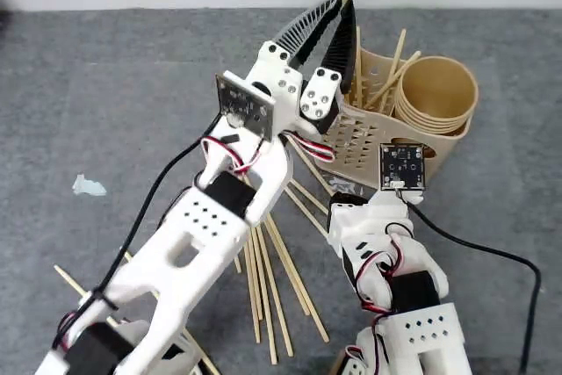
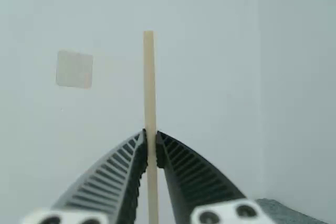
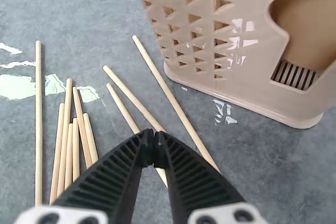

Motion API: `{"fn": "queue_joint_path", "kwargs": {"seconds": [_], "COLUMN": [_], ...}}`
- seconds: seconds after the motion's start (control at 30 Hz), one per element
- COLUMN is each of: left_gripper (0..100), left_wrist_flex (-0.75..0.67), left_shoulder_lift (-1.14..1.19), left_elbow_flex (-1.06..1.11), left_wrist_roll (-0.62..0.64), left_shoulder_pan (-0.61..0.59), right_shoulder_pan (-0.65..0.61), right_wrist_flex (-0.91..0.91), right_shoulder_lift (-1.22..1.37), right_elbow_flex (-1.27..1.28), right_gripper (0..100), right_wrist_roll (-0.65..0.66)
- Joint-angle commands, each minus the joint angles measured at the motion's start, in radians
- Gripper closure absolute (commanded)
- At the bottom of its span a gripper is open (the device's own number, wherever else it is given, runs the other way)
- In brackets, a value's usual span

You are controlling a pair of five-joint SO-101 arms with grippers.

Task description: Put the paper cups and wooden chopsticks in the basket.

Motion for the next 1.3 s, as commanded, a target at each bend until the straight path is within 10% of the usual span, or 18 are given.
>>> {"fn": "queue_joint_path", "kwargs": {"seconds": [0.0,0.6,1.03,1.27], "left_gripper": [99,83,83,83], "left_wrist_flex": [-0.034,0.597,1.318,1.395], "left_shoulder_lift": [0.038,-0.170,-0.417,-0.505], "left_elbow_flex": [-0.088,-0.117,-0.108,0.053], "left_wrist_roll": [0.092,0.239,0.244,0.315], "left_shoulder_pan": [-0.017,-0.061,-0.362,-0.535], "right_shoulder_pan": [0.010,0.010,-0.054,-0.070], "right_wrist_flex": [-0.019,-0.018,0.012,0.110], "right_shoulder_lift": [-0.012,-0.010,-0.010,0.001], "right_elbow_flex": [-0.005,-0.005,-0.009,-0.118], "right_gripper": [99.0,99.0,98.7,98.6], "right_wrist_roll": [-0.006,-0.005,0.060,0.183]}}
